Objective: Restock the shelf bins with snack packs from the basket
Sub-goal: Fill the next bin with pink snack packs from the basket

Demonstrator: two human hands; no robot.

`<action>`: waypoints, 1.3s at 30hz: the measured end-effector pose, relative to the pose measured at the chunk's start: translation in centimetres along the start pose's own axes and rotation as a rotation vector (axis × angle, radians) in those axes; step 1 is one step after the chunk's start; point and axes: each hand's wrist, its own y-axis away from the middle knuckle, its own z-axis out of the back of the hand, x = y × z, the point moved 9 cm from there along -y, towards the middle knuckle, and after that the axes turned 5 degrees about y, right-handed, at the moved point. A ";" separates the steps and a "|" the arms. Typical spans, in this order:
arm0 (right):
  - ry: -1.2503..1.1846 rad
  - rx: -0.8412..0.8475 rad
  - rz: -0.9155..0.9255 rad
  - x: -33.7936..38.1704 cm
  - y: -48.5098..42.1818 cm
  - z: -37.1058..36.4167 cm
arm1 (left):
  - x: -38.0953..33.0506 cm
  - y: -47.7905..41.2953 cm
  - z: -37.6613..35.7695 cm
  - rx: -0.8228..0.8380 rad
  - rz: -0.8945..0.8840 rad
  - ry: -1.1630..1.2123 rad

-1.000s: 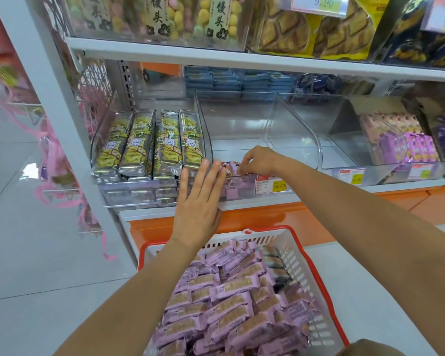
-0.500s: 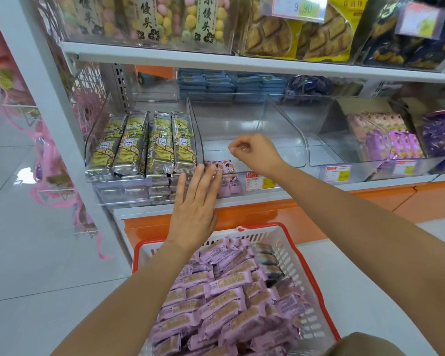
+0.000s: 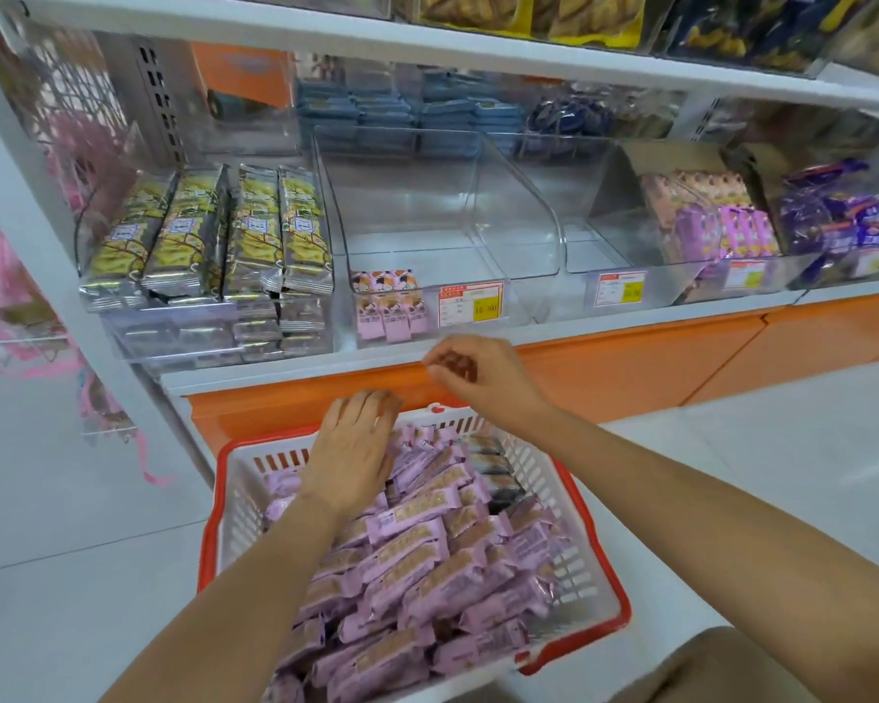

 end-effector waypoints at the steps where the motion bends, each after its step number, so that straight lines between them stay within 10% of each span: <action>1: 0.030 0.032 -0.030 -1.1 0.7 -1.1 | 0.4 0.3 -1.1 0.050 0.029 0.001; 17: 0.204 0.364 -0.589 -14.4 6.0 -10.9 | 3.9 3.6 -8.6 0.560 0.246 -0.185; 39: 0.063 0.184 -0.449 -12.2 5.7 -9.4 | 3.5 3.3 -8.1 0.509 0.285 -0.100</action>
